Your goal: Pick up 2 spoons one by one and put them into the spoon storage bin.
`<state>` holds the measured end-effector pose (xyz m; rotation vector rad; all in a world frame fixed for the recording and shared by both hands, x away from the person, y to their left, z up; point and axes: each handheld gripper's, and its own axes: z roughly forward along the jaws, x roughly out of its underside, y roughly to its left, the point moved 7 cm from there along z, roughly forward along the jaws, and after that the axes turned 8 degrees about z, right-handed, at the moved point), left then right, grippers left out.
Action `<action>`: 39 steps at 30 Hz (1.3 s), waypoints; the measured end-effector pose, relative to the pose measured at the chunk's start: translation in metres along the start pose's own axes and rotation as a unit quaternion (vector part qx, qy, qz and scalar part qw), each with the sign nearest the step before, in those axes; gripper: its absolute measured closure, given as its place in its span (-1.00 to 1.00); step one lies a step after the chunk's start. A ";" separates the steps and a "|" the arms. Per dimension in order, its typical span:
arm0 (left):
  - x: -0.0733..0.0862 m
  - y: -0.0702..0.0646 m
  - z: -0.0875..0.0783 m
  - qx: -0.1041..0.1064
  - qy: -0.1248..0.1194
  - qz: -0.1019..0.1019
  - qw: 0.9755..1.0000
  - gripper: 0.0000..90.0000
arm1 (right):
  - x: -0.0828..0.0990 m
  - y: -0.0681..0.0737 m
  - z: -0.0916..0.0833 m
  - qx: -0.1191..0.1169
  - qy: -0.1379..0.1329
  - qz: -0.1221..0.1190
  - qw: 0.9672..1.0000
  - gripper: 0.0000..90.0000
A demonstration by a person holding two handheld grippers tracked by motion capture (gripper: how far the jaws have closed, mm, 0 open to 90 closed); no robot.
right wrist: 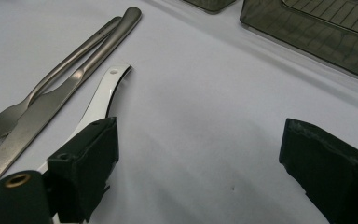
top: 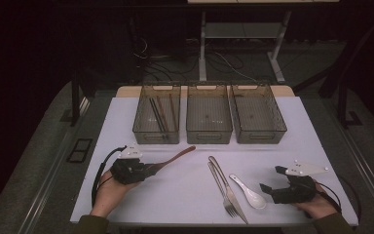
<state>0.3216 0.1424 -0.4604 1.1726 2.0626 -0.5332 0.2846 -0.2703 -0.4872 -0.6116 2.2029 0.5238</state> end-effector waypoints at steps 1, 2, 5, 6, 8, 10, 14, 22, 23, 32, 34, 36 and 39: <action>-0.002 -0.001 0.001 -0.002 -0.004 -0.007 1.000 0.74 | 0.000 0.000 0.000 0.000 0.000 0.001 1.000 -0.73; -0.005 -0.001 0.002 -0.002 -0.006 -0.005 1.000 0.74 | 0.000 0.000 0.000 0.000 0.000 0.001 1.000 -0.73; -0.011 -0.002 0.005 -0.005 -0.009 -0.003 1.000 0.74 | 0.000 0.000 0.000 0.001 0.001 0.000 1.000 -0.73; -0.013 -0.002 0.006 -0.005 -0.010 0.000 1.000 0.74 | 0.000 0.000 0.000 0.001 0.001 0.000 1.000 -0.73; -0.017 -0.001 0.009 -0.003 -0.013 0.000 1.000 0.74 | 0.000 -0.001 0.001 0.001 0.000 0.001 1.000 -0.73; -0.021 -0.001 0.011 -0.005 -0.013 0.000 1.000 0.74 | 0.000 -0.001 0.001 0.002 0.000 0.000 1.000 -0.73; -0.031 0.000 0.017 -0.006 -0.018 0.004 1.000 0.74 | 0.000 -0.001 0.001 0.003 -0.001 0.001 1.000 -0.73; -0.052 0.003 0.026 -0.017 -0.033 0.010 0.999 0.74 | 0.000 -0.002 0.001 0.003 0.000 0.002 1.000 -0.73; -0.054 0.003 0.026 -0.018 -0.036 0.010 0.999 0.74 | 0.000 -0.002 0.000 0.003 0.000 0.002 1.000 -0.73; -0.075 0.008 0.036 -0.025 -0.052 0.006 0.998 0.74 | 0.001 -0.002 0.000 0.003 0.001 0.004 1.000 -0.73; -0.080 0.009 0.038 -0.024 -0.056 0.007 0.998 0.74 | 0.001 -0.002 0.000 0.003 0.000 0.005 1.000 -0.73; -0.085 0.011 0.041 -0.021 -0.057 0.009 0.998 0.74 | 0.001 -0.002 0.000 0.003 -0.001 0.005 1.000 -0.73; -0.094 0.016 0.047 -0.020 -0.059 0.007 0.998 0.74 | 0.000 -0.002 0.000 0.002 -0.002 0.004 1.000 -0.73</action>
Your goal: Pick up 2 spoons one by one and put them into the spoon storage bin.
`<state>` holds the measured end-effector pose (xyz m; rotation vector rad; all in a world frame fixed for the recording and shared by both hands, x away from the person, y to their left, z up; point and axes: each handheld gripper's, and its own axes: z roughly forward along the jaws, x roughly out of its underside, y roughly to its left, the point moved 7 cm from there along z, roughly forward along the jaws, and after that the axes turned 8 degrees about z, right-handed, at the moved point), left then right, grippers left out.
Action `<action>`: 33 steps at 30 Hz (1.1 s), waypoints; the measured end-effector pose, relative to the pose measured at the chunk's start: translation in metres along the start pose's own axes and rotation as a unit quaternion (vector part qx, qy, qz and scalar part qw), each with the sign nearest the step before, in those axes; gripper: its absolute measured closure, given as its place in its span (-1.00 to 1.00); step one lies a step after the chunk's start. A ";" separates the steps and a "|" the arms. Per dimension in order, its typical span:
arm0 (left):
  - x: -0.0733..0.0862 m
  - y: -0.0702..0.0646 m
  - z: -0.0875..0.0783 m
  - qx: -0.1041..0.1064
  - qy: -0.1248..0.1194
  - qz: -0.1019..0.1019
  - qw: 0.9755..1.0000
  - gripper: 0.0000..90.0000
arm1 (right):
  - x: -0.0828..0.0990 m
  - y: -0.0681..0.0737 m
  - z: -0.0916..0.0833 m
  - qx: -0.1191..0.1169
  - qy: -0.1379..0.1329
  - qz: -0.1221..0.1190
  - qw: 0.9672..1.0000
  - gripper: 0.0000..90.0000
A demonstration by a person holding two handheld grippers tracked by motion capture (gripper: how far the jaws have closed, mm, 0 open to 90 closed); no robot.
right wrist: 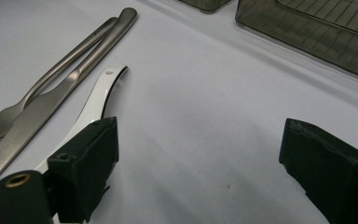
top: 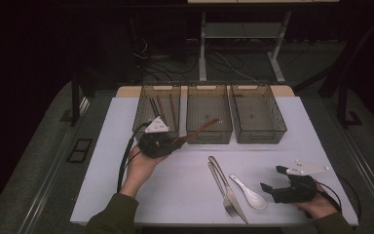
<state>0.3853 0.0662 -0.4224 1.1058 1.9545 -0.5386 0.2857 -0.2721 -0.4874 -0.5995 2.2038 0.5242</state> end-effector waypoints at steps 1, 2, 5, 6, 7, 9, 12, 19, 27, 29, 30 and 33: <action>-0.003 0.002 0.003 0.000 0.000 -0.001 1.000 0.74 | 0.000 0.000 0.000 0.000 0.000 -0.001 1.000 -0.73; -0.006 0.003 0.005 0.000 -0.002 -0.003 1.000 0.74 | 0.000 0.000 0.000 0.000 0.001 -0.001 1.000 -0.73; -0.014 0.007 0.013 0.002 -0.011 -0.011 1.000 0.74 | 0.000 0.000 -0.001 0.000 -0.001 0.000 1.000 -0.73; -0.016 0.009 0.016 0.001 -0.012 -0.011 1.000 0.74 | 0.001 -0.001 -0.001 0.000 -0.001 0.001 1.000 -0.73; -0.019 0.010 0.018 0.001 -0.013 -0.012 1.000 0.74 | 0.001 -0.001 -0.002 0.000 -0.002 0.003 1.000 -0.73; -0.023 0.013 0.022 -0.001 -0.014 -0.017 1.000 0.74 | 0.000 -0.002 -0.002 0.001 -0.003 0.005 1.000 -0.73; -0.032 0.018 0.027 -0.006 -0.013 -0.017 1.000 0.74 | 0.000 -0.001 -0.003 0.002 -0.006 0.006 1.000 -0.73; -0.050 0.026 0.045 -0.018 -0.005 -0.010 1.000 0.74 | 0.000 0.000 -0.003 0.000 -0.006 0.003 1.000 -0.73; -0.060 0.035 0.066 -0.029 0.009 -0.017 0.999 0.74 | -0.001 0.000 -0.003 -0.003 -0.008 0.002 1.000 -0.73; -0.061 0.038 0.070 -0.036 0.014 -0.017 0.999 0.74 | -0.001 0.001 -0.003 -0.004 -0.006 0.003 1.000 -0.73; -0.061 0.039 0.072 -0.039 0.018 -0.019 0.999 0.74 | -0.001 0.001 -0.003 -0.004 -0.006 0.003 1.000 -0.73; -0.059 0.044 0.078 -0.045 0.022 -0.030 0.998 0.74 | -0.001 0.001 -0.003 -0.005 -0.008 0.002 1.000 -0.73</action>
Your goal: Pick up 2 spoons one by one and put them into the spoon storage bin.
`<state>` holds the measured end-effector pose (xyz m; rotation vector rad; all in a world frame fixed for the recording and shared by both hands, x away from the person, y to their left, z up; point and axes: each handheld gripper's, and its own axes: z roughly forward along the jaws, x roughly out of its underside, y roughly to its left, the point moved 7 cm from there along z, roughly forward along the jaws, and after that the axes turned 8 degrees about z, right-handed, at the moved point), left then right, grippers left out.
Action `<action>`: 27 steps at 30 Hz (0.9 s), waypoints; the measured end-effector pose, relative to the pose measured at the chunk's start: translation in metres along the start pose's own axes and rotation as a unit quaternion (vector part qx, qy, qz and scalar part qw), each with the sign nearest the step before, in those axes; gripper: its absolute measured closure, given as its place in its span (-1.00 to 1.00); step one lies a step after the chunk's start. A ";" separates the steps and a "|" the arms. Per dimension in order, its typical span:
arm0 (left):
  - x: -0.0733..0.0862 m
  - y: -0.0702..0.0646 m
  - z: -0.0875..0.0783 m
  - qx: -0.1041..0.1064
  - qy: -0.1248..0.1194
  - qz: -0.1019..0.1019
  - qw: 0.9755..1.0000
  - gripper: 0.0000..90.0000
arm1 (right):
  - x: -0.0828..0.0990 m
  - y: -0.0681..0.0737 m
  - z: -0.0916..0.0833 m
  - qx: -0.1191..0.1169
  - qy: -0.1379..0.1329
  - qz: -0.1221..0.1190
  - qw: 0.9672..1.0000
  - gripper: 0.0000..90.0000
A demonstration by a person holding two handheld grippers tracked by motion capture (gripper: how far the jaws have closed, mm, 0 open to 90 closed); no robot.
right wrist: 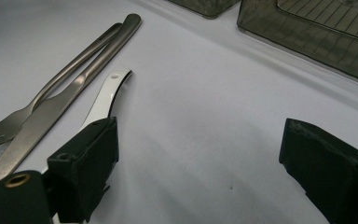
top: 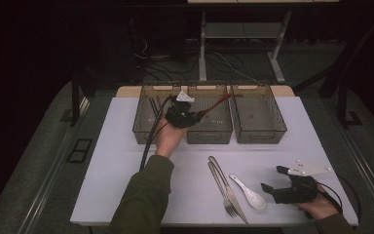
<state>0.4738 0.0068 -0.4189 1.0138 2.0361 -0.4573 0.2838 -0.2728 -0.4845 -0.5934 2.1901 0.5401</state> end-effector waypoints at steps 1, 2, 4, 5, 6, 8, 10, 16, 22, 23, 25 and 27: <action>0.001 0.001 0.002 0.000 0.004 0.001 1.000 0.74 | 0.000 0.000 0.000 0.000 0.000 0.000 1.000 -0.73; 0.002 0.001 0.003 -0.003 0.010 0.003 1.000 0.74 | 0.000 0.000 0.000 0.000 0.000 0.000 1.000 -0.73; 0.004 0.001 0.007 0.000 0.015 0.003 1.000 0.74 | 0.000 0.000 0.000 -0.001 -0.001 0.001 1.000 -0.73; 0.005 0.000 0.008 -0.002 0.016 0.005 1.000 0.74 | 0.000 0.000 0.000 -0.001 -0.001 0.001 1.000 -0.73; 0.005 0.000 0.010 -0.003 0.015 0.002 1.000 0.74 | 0.000 0.001 0.000 -0.001 -0.001 0.000 1.000 -0.73; 0.006 -0.001 0.012 -0.001 0.021 0.005 1.000 0.74 | 0.000 0.001 0.000 -0.002 -0.001 0.000 1.000 -0.73; 0.007 -0.001 0.014 -0.001 0.024 0.005 1.000 0.74 | 0.000 0.001 0.000 -0.002 -0.001 -0.001 1.000 -0.73; 0.009 -0.002 0.019 0.001 0.022 -0.003 1.000 0.44 | 0.000 0.001 0.000 -0.003 -0.001 -0.001 1.000 -0.73; 0.005 -0.003 0.016 0.005 0.010 0.002 1.000 0.27 | 0.000 0.001 0.000 -0.003 -0.001 -0.001 1.000 -0.73; 0.004 -0.004 0.015 0.006 0.005 0.001 1.000 0.25 | 0.000 0.001 0.000 -0.002 -0.001 -0.001 1.000 -0.73; 0.002 -0.005 0.013 0.008 0.000 0.005 1.000 0.21 | 0.000 0.001 0.000 -0.002 -0.001 -0.002 1.000 -0.73; 0.001 -0.007 0.010 0.016 -0.004 0.008 1.000 0.16 | 0.000 0.001 0.000 -0.002 -0.001 0.000 1.000 -0.73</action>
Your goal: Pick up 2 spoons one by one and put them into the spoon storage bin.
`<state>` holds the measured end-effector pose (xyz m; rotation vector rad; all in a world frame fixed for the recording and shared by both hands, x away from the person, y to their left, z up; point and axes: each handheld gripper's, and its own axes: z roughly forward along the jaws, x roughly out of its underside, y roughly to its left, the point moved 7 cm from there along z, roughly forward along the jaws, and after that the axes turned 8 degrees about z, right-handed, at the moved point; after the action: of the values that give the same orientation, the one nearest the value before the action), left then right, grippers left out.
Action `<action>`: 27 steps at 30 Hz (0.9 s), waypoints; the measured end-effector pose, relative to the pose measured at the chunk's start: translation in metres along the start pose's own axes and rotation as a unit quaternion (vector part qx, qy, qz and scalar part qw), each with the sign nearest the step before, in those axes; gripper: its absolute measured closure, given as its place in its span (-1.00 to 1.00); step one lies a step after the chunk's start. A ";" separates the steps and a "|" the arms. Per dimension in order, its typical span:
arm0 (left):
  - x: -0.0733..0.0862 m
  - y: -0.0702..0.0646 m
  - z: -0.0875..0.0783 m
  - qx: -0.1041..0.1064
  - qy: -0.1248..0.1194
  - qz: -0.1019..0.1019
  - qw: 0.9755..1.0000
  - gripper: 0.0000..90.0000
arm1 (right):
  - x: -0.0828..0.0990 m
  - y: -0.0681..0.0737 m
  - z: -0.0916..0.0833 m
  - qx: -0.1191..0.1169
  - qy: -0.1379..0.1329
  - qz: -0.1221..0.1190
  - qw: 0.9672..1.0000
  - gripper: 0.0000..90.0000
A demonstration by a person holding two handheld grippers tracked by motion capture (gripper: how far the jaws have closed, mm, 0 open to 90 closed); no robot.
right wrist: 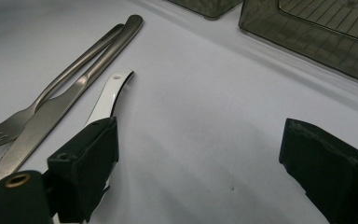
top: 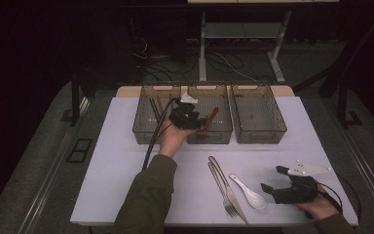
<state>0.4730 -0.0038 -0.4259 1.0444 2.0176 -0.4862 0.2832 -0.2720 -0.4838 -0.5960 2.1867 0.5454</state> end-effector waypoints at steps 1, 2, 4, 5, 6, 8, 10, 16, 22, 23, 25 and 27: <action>-0.002 -0.002 -0.001 0.002 -0.009 -0.004 1.000 0.13 | 0.000 0.000 0.000 0.000 0.000 0.001 1.000 -0.73; -0.003 -0.004 -0.003 0.004 -0.009 0.005 1.000 0.11 | 0.000 0.000 0.000 0.001 0.001 0.002 1.000 -0.73; -0.005 -0.008 -0.007 0.010 -0.012 0.015 1.000 0.05 | 0.000 0.000 0.000 0.000 0.002 0.004 1.000 -0.73; -0.006 -0.010 -0.010 0.012 -0.015 0.018 1.000 0.02 | 0.000 0.000 -0.001 0.000 0.003 0.003 1.000 -0.73; -0.006 -0.012 -0.014 0.017 -0.012 0.025 0.999 0.01 | 0.000 0.000 -0.001 0.000 0.004 0.003 1.000 -0.73; -0.007 -0.016 -0.020 0.022 -0.019 0.029 0.999 -0.01 | 0.000 0.000 -0.001 -0.001 0.007 0.002 1.000 -0.73; -0.007 -0.020 -0.027 0.027 -0.030 0.028 0.999 -0.05 | 0.000 0.000 -0.001 -0.002 0.014 0.001 1.000 -0.73; 0.003 -0.033 -0.048 0.035 -0.041 0.044 0.998 -0.15 | -0.003 -0.002 -0.005 -0.009 0.019 0.013 1.000 -0.73; 0.023 -0.044 -0.067 0.042 -0.049 0.051 0.997 -0.23 | -0.003 -0.001 -0.003 -0.010 0.021 0.018 1.000 -0.73; 0.027 -0.045 -0.070 0.041 -0.049 0.052 0.997 -0.24 | -0.002 -0.002 -0.002 -0.011 0.021 0.019 1.000 -0.73; 0.036 -0.046 -0.075 0.041 -0.049 0.052 0.997 -0.25 | -0.002 -0.002 -0.002 -0.011 0.020 0.019 1.000 -0.73; 0.046 -0.045 -0.079 0.041 -0.051 0.047 0.997 -0.28 | -0.002 -0.002 -0.002 -0.012 0.023 0.022 0.999 -0.73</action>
<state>0.3827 0.0428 -0.4151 1.1347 1.8641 -0.5653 0.2839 -0.2739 -0.4818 -0.5790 2.2435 0.5866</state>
